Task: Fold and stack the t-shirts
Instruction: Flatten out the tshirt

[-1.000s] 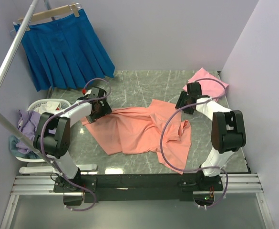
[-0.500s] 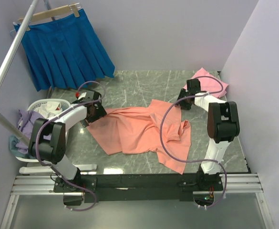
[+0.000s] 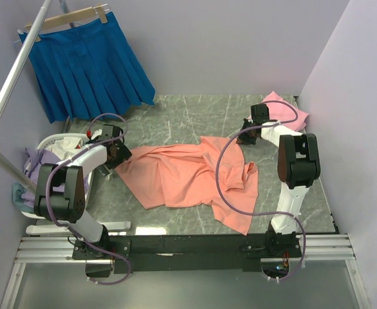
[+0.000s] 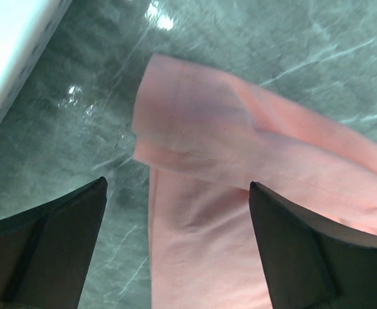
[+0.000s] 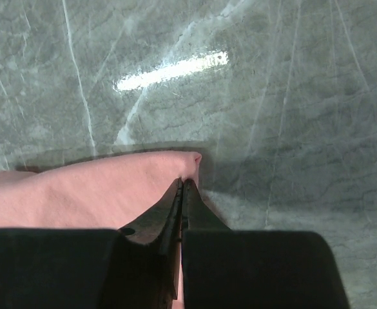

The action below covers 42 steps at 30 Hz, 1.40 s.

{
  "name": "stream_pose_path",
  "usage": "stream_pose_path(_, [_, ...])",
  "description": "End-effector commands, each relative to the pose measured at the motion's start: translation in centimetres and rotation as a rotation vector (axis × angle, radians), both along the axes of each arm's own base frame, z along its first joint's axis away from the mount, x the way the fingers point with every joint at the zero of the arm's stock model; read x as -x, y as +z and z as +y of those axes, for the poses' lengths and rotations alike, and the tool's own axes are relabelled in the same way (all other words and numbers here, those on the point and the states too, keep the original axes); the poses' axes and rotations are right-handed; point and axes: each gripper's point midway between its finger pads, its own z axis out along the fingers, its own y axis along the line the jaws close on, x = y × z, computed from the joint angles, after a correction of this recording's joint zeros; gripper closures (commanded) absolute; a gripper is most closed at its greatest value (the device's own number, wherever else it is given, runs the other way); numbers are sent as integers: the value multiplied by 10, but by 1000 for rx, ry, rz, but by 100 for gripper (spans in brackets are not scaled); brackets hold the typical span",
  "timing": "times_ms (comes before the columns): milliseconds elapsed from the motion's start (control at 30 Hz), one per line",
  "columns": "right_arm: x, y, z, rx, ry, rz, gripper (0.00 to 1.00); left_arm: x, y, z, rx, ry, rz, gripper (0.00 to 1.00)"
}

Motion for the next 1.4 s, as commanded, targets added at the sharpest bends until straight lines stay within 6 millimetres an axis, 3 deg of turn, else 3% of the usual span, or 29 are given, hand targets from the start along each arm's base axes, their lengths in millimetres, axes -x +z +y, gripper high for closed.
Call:
stream_pose_path(0, [-12,11,1,-7,16,-35,100,-19,4,7,-19,30,-62,7])
stream_pose_path(100, [-12,12,2,-14,22,-39,100,-24,4,8,-28,33,-74,21])
stream_pose_path(300, [-15,12,4,-21,31,-41,100,-26,-8,10,-39,38,-51,66])
stream_pose_path(333, [-15,12,4,-22,31,-43,100,-25,-11,11,-44,41,-42,79])
stream_pose_path(433, [-15,13,5,-25,39,-43,100,-24,-12,12,-48,48,-38,95])
stream_pose_path(667, [-15,28,1,1,40,-69,100,-31,12,16,-69,37,-81,99])
stream_pose_path(833, [-17,44,-3,21,36,-100,100,-37,33,12,-51,19,-116,91])
stream_pose_path(967, [-18,47,-1,11,44,-106,100,-36,33,10,-44,5,-118,87])
stream_pose_path(1000, [-18,47,-1,11,44,-106,100,-37,33,8,-38,-5,-121,85])
stream_pose_path(1067, [-18,46,0,9,45,-106,100,-36,29,7,-32,-16,-108,65])
stream_pose_path(1100, [-18,45,0,7,45,-100,100,-36,28,6,-31,-20,-101,60])
stream_pose_path(1200, [-17,43,1,4,48,-97,100,-35,23,5,-25,-34,-92,60])
stream_pose_path(1333, [-17,39,1,3,51,-88,100,-36,20,2,-17,-45,-98,82])
stream_pose_path(1367, [-17,39,1,5,52,-90,100,-36,18,3,-18,-44,-94,83])
